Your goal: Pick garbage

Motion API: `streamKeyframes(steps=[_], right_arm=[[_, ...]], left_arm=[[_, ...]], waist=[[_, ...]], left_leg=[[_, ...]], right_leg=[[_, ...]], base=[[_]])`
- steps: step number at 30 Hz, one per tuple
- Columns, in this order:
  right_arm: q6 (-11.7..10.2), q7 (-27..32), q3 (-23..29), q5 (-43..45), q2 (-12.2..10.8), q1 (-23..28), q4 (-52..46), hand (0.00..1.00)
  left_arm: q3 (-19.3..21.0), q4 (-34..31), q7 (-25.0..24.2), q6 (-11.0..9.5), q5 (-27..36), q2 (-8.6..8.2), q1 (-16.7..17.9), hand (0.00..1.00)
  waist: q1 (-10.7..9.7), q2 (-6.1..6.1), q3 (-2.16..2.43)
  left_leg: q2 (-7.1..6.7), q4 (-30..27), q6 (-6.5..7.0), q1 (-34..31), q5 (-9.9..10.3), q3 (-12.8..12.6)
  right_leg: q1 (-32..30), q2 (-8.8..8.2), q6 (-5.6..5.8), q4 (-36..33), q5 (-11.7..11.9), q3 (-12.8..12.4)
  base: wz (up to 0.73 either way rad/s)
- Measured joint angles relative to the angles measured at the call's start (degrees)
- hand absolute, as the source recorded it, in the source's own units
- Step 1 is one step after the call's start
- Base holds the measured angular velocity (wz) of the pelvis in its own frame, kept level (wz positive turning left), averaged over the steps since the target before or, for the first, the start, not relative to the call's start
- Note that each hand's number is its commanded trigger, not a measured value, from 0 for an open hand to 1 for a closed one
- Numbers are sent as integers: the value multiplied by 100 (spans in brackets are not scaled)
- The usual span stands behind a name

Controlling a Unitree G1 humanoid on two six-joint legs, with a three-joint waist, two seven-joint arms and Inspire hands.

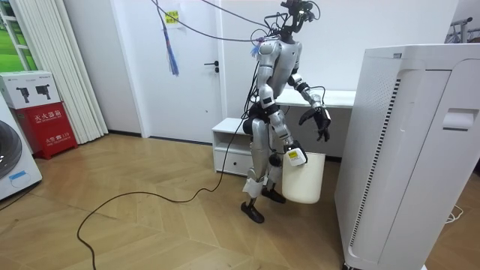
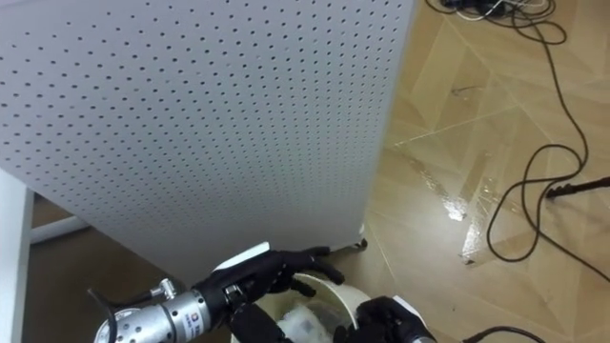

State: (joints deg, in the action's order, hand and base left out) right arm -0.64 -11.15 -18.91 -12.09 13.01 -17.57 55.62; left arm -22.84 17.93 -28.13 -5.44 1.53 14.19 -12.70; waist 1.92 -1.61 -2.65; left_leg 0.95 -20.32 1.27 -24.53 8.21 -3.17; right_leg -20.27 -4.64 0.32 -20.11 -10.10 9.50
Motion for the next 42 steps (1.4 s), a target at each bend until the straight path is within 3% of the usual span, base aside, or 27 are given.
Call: streamKeyframes(steps=[19,24,25,28,30,32,34,37,42], right_arm=[[-6,-9,115,-141,44,93,66,100],[-112,7,228,-141,67,195,205,100],[-152,35,272,-142,72,342,240,100],[-207,36,497,-140,104,744,390,100],[-276,51,681,-148,102,1016,499,100],[-372,141,704,-162,101,1412,562,100],[-426,226,915,-166,65,1599,767,100],[-430,243,1216,-198,60,1785,1015,100],[-491,294,1320,-346,42,1998,1120,100]], left_arm=[[31,12,45,-44,4,-31,19,0],[286,62,178,-240,135,-5,232,0],[378,142,290,-298,135,-30,402,0],[529,202,610,-337,67,4,947,0],[611,397,800,-397,-172,-20,1208,0],[700,649,1102,-397,-487,-8,1559,0],[719,873,1349,-407,-655,-51,1719,0],[802,1393,1677,-493,-888,-68,1959,0],[1154,2227,2097,-522,-1012,-82,2029,0]], waist=[[-1,10,-6],[5,45,2],[-16,64,8],[-153,158,48],[-171,246,93],[-190,369,172],[-204,425,208],[-185,462,238],[-166,454,252]], left_leg=[[-6,-100,45,78,-24,-128],[2,75,50,354,-43,-242],[-4,160,49,508,-45,-263],[-55,319,46,793,-47,-262],[-74,415,46,944,-47,-288],[-81,513,45,1179,-45,-299],[-83,644,45,1403,-45,-295],[-87,835,38,1823,-35,-370],[-70,971,-11,2180,-9,-480]], right_leg=[[38,-58,4,-143,-6,-12],[215,-40,9,-53,-9,-102],[354,-40,11,1,-10,-100],[657,-29,28,150,-31,-85],[797,-15,40,238,-41,-77],[1051,-9,54,398,-33,-66],[1286,4,77,538,-16,-62],[1636,18,101,756,1,-110],[1947,76,87,947,51,-149]], base=[[-1],[-10],[-3],[7],[2],[-2],[3],[-12],[-16]])
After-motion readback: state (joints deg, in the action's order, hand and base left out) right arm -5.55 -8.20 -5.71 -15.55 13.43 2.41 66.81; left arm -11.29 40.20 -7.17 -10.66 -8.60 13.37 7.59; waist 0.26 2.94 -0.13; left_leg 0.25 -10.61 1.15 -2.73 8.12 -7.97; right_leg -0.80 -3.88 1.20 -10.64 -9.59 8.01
